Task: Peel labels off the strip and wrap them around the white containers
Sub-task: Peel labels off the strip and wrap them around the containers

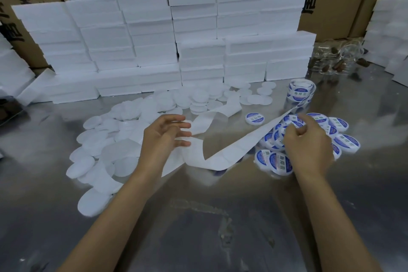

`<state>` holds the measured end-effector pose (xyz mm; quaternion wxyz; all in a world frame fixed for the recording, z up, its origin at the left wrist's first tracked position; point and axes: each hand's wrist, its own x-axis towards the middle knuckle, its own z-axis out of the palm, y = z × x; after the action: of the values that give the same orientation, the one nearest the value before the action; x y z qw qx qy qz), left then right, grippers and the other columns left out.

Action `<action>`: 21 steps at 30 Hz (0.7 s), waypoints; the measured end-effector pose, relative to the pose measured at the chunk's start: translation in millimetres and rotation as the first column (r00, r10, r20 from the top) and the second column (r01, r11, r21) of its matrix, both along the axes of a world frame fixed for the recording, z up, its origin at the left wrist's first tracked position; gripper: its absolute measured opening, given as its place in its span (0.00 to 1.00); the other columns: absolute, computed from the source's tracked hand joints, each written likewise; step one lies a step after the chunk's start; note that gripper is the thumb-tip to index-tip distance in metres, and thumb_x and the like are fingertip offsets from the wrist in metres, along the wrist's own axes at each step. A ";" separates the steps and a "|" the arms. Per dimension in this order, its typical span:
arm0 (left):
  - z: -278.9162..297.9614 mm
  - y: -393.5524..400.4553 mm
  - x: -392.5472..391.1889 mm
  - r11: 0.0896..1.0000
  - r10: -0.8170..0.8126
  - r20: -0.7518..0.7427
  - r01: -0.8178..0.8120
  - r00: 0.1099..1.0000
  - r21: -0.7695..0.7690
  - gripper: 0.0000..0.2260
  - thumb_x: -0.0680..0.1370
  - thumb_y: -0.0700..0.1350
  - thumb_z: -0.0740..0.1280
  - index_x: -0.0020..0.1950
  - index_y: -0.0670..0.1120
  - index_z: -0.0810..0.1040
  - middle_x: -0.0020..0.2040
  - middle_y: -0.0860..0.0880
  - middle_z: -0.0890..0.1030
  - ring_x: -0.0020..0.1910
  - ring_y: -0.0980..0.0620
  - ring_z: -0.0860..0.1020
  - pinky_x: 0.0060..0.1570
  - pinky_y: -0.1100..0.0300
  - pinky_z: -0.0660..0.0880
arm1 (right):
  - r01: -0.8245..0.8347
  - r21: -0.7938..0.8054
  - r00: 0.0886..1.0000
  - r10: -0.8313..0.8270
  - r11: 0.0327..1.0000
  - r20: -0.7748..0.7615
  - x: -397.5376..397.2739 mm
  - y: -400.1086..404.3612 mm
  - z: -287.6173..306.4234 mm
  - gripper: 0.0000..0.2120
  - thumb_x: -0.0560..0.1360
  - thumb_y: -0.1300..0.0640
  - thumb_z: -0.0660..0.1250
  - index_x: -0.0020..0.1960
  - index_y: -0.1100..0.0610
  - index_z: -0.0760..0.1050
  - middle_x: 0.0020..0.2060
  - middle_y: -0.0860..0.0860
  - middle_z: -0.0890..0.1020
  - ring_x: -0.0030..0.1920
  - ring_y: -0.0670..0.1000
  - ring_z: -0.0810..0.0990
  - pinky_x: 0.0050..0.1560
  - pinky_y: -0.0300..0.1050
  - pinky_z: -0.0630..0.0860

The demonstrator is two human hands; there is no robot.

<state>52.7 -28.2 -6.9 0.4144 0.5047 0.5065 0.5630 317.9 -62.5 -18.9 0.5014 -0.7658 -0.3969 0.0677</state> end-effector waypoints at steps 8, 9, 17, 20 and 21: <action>19.2 106.1 11.2 0.991 0.057 -0.686 0.041 0.725 0.125 0.18 0.76 0.30 0.57 0.58 0.44 0.80 0.57 0.45 0.82 0.54 0.48 0.78 0.53 0.59 0.71 | -0.254 0.089 0.904 0.203 0.963 0.376 -48.0 5.9 -9.0 0.09 0.76 0.60 0.64 0.53 0.56 0.82 0.45 0.52 0.83 0.51 0.55 0.74 0.43 0.49 0.70; 17.9 118.8 14.0 0.992 0.039 -0.754 0.068 0.656 0.110 0.18 0.76 0.30 0.58 0.60 0.43 0.79 0.60 0.44 0.81 0.56 0.48 0.77 0.55 0.60 0.70 | -0.289 0.077 0.881 0.233 0.954 0.412 -49.8 7.9 -10.5 0.09 0.75 0.61 0.65 0.52 0.57 0.82 0.46 0.52 0.83 0.51 0.55 0.74 0.46 0.50 0.71; -12.5 165.1 24.8 0.988 -0.066 -0.928 0.157 0.367 -0.008 0.12 0.77 0.35 0.69 0.60 0.42 0.81 0.65 0.43 0.77 0.66 0.44 0.73 0.65 0.52 0.69 | -0.368 0.008 0.835 0.327 0.930 0.442 -53.1 19.7 -15.4 0.08 0.75 0.60 0.65 0.50 0.57 0.82 0.48 0.51 0.83 0.52 0.54 0.75 0.54 0.50 0.69; -14.7 164.0 21.0 0.985 0.055 -0.902 0.124 0.428 0.119 0.09 0.78 0.35 0.65 0.56 0.40 0.82 0.61 0.43 0.80 0.62 0.42 0.76 0.60 0.52 0.71 | -0.400 0.008 0.834 0.360 0.917 0.419 -55.8 20.0 -14.2 0.08 0.75 0.60 0.65 0.50 0.57 0.82 0.47 0.51 0.83 0.53 0.54 0.76 0.55 0.50 0.69; -12.3 162.0 19.5 0.983 0.075 -0.888 0.117 0.454 0.143 0.08 0.79 0.36 0.65 0.55 0.40 0.82 0.60 0.43 0.81 0.61 0.42 0.76 0.59 0.52 0.71 | -0.419 0.012 0.832 0.378 0.908 0.405 -56.7 19.7 -14.0 0.07 0.76 0.60 0.65 0.50 0.56 0.82 0.47 0.50 0.83 0.53 0.53 0.76 0.55 0.50 0.70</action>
<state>72.2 133.9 -19.2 0.0475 0.7664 0.5876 0.2552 261.2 -42.8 -33.0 0.4238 -0.6378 -0.6432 -0.0047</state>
